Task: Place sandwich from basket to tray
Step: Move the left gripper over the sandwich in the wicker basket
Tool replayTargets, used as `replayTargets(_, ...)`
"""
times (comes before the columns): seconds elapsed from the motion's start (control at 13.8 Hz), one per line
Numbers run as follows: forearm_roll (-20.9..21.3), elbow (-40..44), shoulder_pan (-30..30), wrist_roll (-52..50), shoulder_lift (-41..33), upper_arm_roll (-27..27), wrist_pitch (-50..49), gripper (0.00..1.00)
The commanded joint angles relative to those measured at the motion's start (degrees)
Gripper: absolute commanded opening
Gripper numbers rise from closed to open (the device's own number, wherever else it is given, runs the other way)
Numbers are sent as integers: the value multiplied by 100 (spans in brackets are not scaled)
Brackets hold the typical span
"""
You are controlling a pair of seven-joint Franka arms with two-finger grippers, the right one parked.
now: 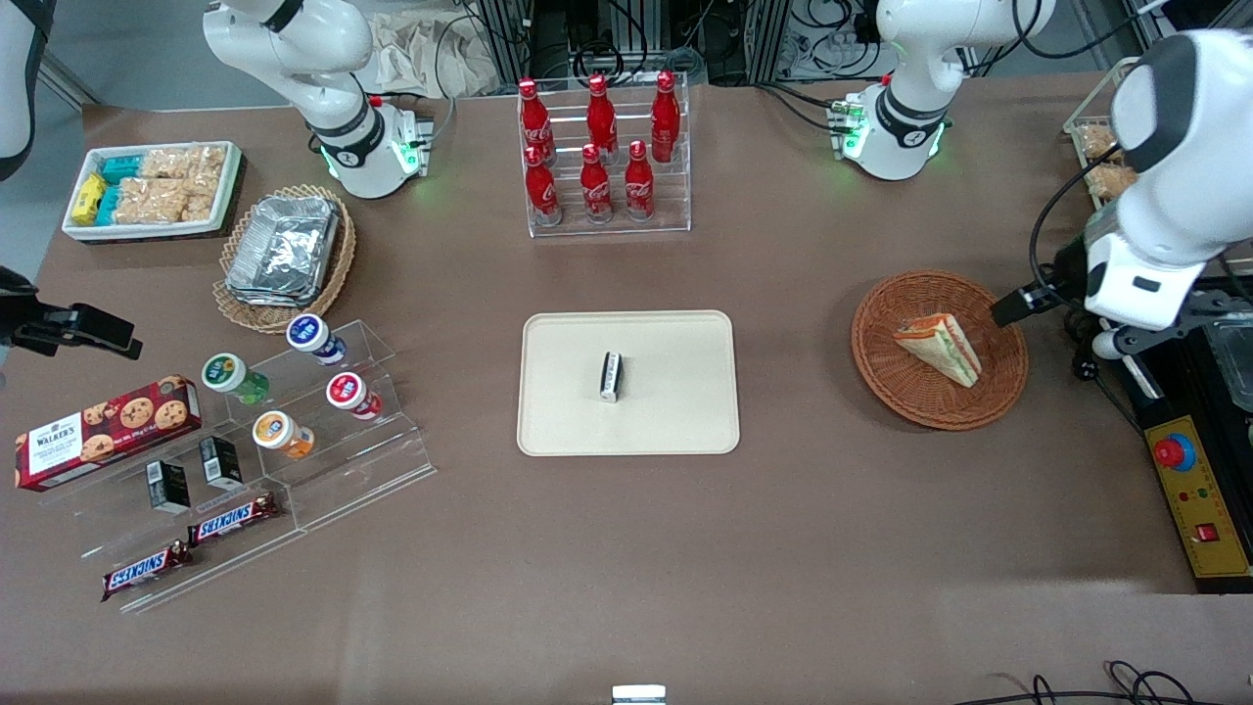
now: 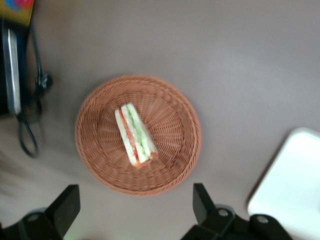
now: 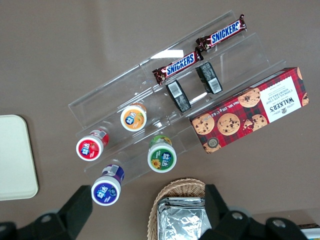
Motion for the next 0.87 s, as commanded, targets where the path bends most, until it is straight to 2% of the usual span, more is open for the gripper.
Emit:
replayTargets(0.0,-5,-707,251,-1098,-288,-2,385,100)
replayTargets(0.29,-75,-1198,604,-1179,2,24,1121,100)
replayTargets(0.58,-136,-1322,544,-1625,302,-45,1535,100)
replayTargets(0.8,-119,-1822,369,-1986,381,-116,2350,100)
